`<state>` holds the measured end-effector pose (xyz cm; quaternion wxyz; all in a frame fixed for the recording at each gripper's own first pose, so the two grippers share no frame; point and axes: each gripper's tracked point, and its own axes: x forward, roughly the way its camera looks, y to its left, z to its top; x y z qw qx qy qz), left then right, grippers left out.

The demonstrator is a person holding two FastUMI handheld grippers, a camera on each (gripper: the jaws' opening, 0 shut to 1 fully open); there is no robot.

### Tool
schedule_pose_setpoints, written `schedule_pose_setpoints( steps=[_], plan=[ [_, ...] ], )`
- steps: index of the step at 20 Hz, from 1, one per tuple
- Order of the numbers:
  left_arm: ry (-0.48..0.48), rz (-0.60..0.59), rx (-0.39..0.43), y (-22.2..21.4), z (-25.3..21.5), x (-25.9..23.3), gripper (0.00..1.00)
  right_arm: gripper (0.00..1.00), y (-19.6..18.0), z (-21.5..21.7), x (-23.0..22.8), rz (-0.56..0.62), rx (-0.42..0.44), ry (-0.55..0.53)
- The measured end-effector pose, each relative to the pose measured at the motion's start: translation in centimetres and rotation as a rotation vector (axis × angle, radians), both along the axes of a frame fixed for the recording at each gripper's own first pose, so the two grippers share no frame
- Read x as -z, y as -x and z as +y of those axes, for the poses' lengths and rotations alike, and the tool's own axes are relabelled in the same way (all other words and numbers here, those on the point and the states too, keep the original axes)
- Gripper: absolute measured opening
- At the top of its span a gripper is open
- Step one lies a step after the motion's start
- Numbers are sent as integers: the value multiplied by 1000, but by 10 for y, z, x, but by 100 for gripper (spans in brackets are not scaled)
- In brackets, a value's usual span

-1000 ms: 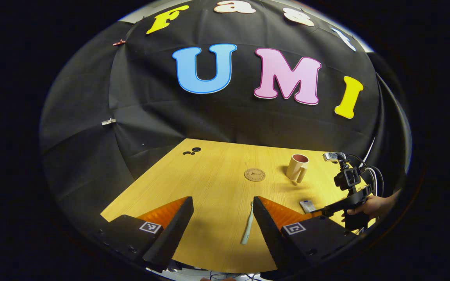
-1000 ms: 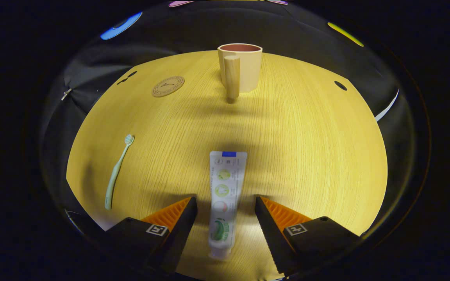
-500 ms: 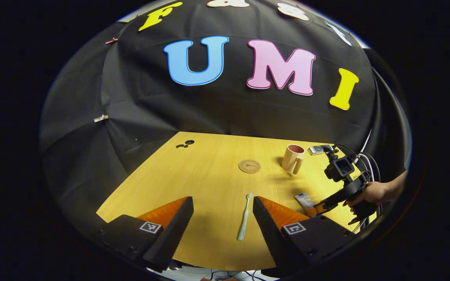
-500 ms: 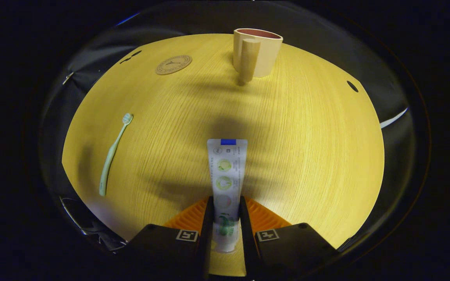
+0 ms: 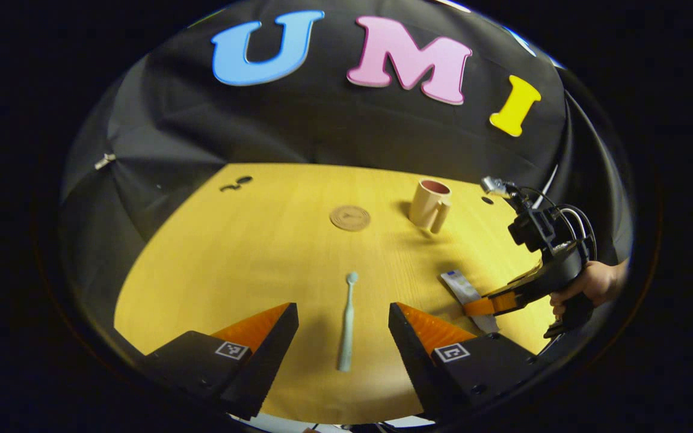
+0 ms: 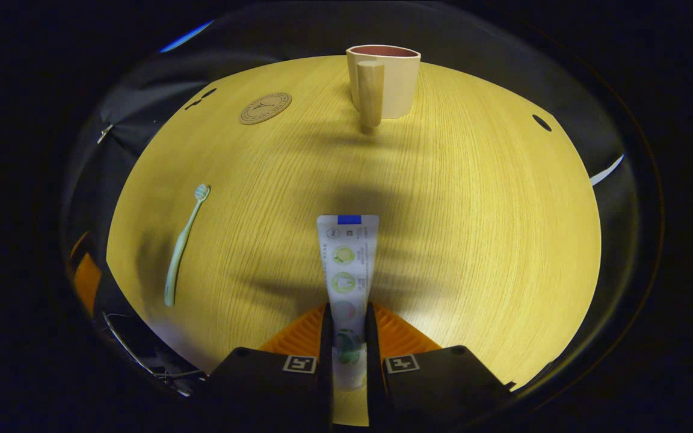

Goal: Put the toothbrush and toothpaste on the desktop into the cup, then pick up the cup and place it on the coaster on the desktop.

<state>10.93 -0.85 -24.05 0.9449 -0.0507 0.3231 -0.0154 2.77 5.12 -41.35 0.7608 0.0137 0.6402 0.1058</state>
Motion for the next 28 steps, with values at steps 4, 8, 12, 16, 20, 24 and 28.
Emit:
schedule_pose_setpoints(
  steps=[4,8,12,16,20,24,28],
  plan=[
    [-25,173,37,-18,1,52,88,26,7,-2,-4,-26,-46,-8],
    [-8,350,27,-15,-3,90,68,26,11,-7,-4,-29,-36,-19],
    [-79,438,44,-14,-3,105,66,27,13,-11,-4,-11,6,-30],
    [-138,515,83,-18,-2,108,64,20,11,-10,-4,-4,44,-33],
    [-123,556,68,-25,-3,111,20,20,10,-10,-6,0,63,-48],
    [-130,554,99,-23,-2,104,10,20,1,-15,-14,-45,76,-40],
    [-131,530,111,-25,-3,104,7,20,-19,-18,-39,-129,73,-46]
  ],
)
